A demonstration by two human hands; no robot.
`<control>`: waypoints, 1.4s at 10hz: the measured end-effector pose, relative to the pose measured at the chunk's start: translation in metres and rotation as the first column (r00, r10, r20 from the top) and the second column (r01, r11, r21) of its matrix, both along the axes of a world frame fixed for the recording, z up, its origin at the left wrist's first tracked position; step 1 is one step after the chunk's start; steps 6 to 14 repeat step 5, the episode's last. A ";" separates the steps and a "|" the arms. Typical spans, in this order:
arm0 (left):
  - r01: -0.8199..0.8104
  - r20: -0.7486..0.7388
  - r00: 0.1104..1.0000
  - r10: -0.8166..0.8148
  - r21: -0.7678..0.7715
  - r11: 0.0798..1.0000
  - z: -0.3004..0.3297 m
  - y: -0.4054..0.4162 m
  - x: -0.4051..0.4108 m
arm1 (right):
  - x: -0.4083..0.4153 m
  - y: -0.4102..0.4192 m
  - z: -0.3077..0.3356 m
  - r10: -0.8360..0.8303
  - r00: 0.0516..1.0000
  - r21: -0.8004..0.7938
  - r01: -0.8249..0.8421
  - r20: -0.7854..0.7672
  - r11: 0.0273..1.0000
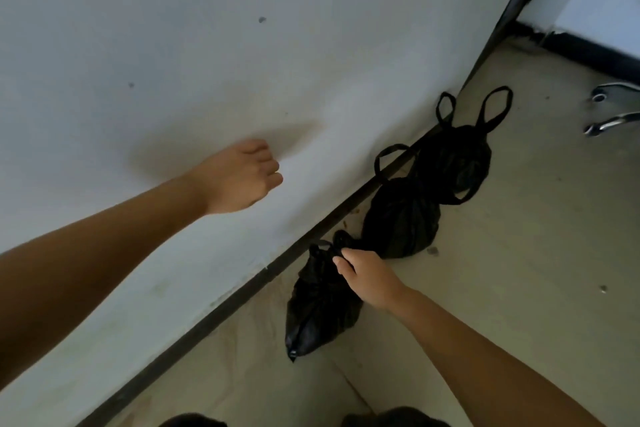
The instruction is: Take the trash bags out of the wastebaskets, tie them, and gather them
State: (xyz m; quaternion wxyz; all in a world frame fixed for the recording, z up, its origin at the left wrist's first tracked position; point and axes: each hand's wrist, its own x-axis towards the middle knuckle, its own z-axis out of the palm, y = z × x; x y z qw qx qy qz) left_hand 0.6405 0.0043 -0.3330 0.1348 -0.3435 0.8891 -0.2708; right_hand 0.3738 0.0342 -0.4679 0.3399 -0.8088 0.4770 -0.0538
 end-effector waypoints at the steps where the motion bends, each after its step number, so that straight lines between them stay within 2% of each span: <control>1: 0.057 0.005 0.998 -0.056 -0.079 0.995 -0.010 -0.005 0.005 | 0.003 -0.003 -0.036 0.103 0.992 -0.059 -0.107 -0.077 0.992; 2: 0.097 -0.005 0.995 -0.098 -0.091 0.991 -0.012 -0.006 0.008 | 0.005 -0.002 -0.057 0.175 0.968 -0.068 -0.190 -0.180 0.979; 3: 0.071 0.003 0.997 -0.071 -0.072 0.995 -0.015 -0.005 0.007 | 0.007 0.001 -0.059 0.204 0.949 -0.054 -0.223 -0.239 0.973; 4: 0.029 -0.007 1.000 -0.029 0.002 1.000 -0.011 -0.006 0.006 | 0.005 0.003 -0.025 0.196 0.918 -0.048 -0.226 -0.344 0.973; 5: 0.036 -0.006 0.999 -0.036 0.002 0.999 -0.010 -0.005 0.004 | 0.000 -0.004 0.021 0.205 0.817 -0.034 -0.265 -0.539 0.964; 14: 0.036 -0.006 0.999 -0.036 0.002 0.999 -0.010 -0.005 0.004 | 0.000 -0.004 0.021 0.205 0.817 -0.034 -0.265 -0.539 0.964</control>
